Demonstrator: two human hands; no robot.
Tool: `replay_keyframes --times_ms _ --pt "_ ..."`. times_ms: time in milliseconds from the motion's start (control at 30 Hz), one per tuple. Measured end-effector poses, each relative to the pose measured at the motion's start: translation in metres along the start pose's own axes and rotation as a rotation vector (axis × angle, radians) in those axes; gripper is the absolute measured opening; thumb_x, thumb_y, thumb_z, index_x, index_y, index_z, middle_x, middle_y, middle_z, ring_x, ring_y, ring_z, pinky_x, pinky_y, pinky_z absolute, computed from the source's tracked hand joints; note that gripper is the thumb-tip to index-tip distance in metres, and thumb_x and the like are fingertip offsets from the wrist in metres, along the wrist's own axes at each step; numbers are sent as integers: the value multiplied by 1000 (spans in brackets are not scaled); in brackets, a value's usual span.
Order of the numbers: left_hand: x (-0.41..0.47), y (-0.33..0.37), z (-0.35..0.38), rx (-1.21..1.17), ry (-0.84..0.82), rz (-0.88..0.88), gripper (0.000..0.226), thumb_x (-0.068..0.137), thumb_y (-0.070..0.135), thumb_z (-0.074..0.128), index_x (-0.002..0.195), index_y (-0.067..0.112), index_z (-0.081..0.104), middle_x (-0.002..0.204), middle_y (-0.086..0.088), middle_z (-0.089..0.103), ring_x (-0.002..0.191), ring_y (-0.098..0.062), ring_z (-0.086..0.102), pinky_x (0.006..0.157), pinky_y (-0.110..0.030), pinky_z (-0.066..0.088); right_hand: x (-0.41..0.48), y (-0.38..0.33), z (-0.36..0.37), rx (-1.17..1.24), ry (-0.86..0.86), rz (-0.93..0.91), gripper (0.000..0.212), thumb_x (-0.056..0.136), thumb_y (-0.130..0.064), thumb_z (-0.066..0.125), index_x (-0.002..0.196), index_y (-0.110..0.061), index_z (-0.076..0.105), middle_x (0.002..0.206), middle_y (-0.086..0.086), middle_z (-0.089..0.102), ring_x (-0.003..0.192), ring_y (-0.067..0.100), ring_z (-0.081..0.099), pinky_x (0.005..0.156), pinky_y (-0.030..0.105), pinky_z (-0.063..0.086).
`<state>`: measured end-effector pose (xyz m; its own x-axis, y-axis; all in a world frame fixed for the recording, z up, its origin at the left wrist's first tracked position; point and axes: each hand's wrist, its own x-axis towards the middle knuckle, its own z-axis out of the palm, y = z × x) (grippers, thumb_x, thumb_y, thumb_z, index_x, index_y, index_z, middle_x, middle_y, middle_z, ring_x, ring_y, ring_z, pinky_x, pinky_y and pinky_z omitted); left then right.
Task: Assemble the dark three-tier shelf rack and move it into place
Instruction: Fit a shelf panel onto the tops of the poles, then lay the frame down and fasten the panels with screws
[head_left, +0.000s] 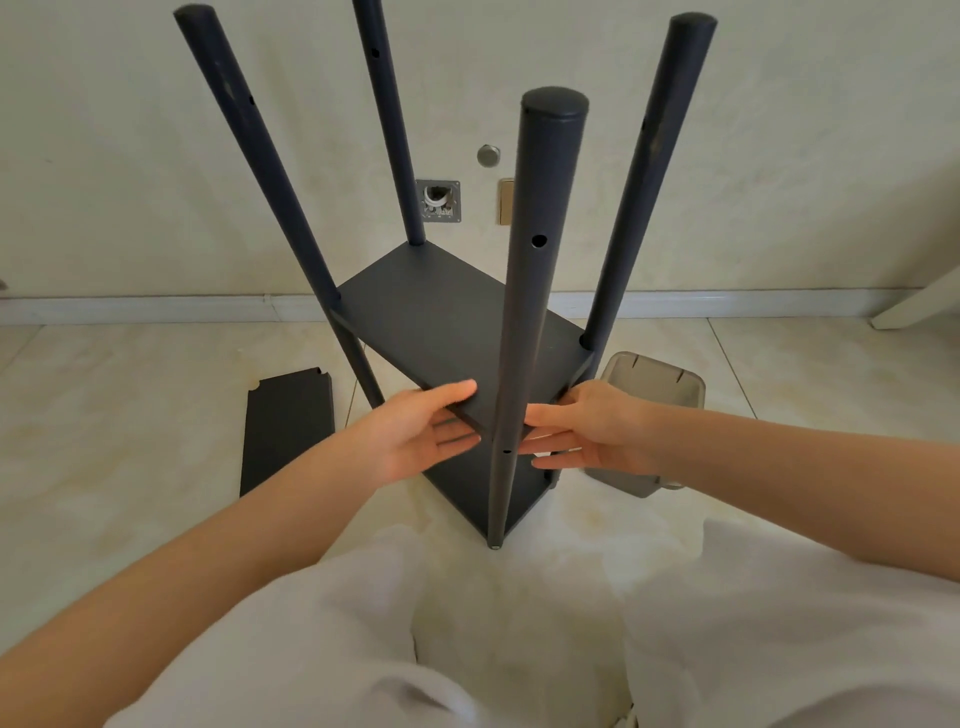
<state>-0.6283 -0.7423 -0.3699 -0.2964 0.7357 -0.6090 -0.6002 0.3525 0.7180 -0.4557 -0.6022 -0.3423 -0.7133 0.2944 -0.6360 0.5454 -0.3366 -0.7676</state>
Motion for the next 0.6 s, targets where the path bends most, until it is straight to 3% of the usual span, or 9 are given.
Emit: replay_keyframes --times_ms 133,267,333,467,600 --pt "-11 -1 4 277 -121 -61 44 88 28 72 129 14 62 120 -6 73 111 -22 71 93 -37 54 -4 -1 -12 0 29 5 33 90 -24 70 113 0 68 102 12 76 95 21 74 78 31 61" --pt "-13 8 9 365 -128 -104 47 83 29 71 127 14 64 116 -6 75 106 -19 73 81 -29 61 -10 -1 -40 -44 47 68 32 95 -27 65 114 -1 62 102 11 76 95 22 74 76 32 62" --pt "-13 11 9 404 -121 -129 41 89 29 67 127 13 65 115 -6 75 105 -19 73 81 -30 61 -12 -4 -62 -159 46 133 29 97 -25 63 116 -4 58 103 9 76 96 21 74 76 33 62" --pt "-11 17 11 526 -138 -179 56 79 38 71 128 12 63 116 -7 75 107 -21 72 87 -33 60 1 -1 -100 -521 124 246 19 98 -21 61 114 -11 62 109 6 74 99 21 71 82 34 60" --pt "-5 9 13 491 -125 -144 59 77 42 71 130 17 60 116 0 75 107 -14 72 84 -29 59 35 19 -118 -834 240 269 29 100 -24 56 122 -5 60 117 12 68 104 26 66 89 36 57"
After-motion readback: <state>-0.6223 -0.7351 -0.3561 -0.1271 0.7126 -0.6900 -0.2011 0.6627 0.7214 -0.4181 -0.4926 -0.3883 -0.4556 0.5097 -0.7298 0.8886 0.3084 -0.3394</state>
